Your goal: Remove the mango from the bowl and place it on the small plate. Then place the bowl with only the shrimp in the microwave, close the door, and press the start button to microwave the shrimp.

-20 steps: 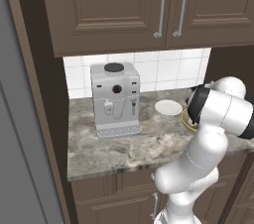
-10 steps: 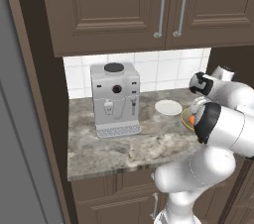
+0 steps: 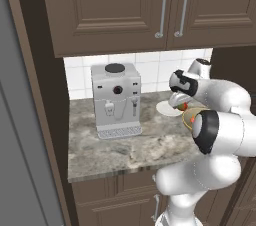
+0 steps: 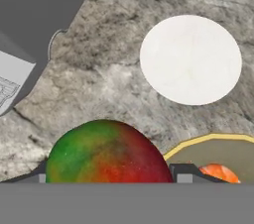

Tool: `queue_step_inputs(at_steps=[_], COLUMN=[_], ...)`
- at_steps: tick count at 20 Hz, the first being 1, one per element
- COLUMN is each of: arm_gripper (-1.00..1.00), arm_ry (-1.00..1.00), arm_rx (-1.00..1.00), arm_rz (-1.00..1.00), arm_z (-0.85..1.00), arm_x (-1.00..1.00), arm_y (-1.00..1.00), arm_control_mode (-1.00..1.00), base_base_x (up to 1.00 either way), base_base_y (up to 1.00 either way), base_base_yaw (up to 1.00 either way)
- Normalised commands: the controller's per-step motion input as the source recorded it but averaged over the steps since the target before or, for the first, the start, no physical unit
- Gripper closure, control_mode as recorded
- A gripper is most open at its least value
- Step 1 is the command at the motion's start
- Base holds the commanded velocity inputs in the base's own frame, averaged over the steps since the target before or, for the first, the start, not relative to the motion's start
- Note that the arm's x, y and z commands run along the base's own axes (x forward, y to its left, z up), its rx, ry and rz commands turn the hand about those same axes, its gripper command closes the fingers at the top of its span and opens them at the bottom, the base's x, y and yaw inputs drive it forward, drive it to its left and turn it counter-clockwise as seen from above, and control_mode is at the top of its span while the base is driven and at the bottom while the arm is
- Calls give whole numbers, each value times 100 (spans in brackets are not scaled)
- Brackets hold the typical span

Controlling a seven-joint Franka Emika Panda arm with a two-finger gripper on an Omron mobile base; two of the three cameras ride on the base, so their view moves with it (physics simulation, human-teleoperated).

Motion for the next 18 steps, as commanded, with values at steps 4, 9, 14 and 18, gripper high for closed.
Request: queue_step_inputs(at_steps=[4, 9, 14, 18], arm_gripper=[100, 100, 100, 100], arm_ry=[1, 0, 0, 1], arm_rx=[-2, -1, -2, 0], arm_rz=[0, 0, 0, 0], arm_z=[-18, -43, -38, -28], arm_x=[74, 55, 46, 37], arm_y=[2, -2, -1, -16], arm_control_mode=[-100, -100, -100, -100], base_base_x=[0, 0, 0, 0], base_base_y=[0, 0, 0, 0], base_base_yaw=[0, 0, 0, 0])
